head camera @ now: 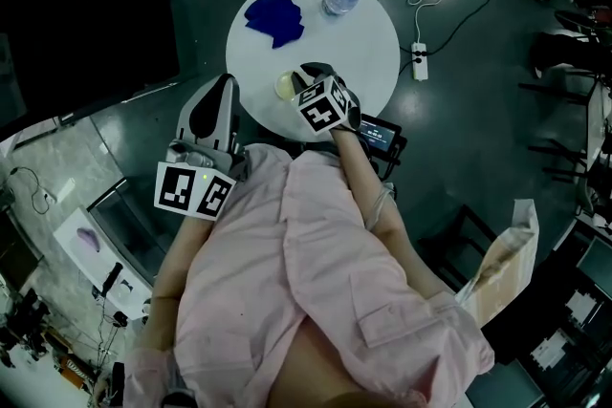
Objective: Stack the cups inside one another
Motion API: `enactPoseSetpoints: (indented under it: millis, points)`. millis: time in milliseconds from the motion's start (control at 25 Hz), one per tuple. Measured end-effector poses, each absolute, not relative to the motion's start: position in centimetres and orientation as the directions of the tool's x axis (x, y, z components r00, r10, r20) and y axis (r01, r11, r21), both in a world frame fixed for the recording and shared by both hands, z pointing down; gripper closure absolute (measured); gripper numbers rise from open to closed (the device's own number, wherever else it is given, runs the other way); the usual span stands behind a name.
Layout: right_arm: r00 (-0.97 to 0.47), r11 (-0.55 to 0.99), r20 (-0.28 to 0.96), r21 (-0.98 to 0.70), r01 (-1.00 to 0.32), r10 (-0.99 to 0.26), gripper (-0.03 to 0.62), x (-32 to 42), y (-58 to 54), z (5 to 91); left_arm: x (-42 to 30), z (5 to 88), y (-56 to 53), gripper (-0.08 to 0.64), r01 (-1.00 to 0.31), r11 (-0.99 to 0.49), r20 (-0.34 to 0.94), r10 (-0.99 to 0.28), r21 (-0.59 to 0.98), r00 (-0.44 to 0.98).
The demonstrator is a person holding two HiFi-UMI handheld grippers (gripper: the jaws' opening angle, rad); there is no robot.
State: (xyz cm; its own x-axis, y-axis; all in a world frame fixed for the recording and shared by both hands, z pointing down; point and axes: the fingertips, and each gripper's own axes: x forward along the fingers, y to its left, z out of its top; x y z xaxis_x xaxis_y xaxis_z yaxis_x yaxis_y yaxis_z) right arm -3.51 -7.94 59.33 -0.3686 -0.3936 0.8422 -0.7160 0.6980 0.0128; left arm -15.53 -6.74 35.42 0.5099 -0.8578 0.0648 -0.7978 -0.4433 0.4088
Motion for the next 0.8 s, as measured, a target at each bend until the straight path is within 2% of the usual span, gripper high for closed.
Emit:
enactPoseSetpoints:
  millis: [160, 800]
  points:
    - [-0.378, 0.7, 0.834, 0.015, -0.714, -0.403, 0.532, -3.8, -8.1, 59.2, -15.6, 35.5, -6.7, 0.551, -0.8, -0.439, 0.072, -0.859, 0.409, 0.507]
    - [-0.414, 0.689, 0.801, -0.001, -0.725, -0.434, 0.537, -4.1, -8.6, 57.7, -15.2, 35.8, -6.9, 0.551, -0.795, -0.447, 0.085, -0.849, 0.409, 0.521]
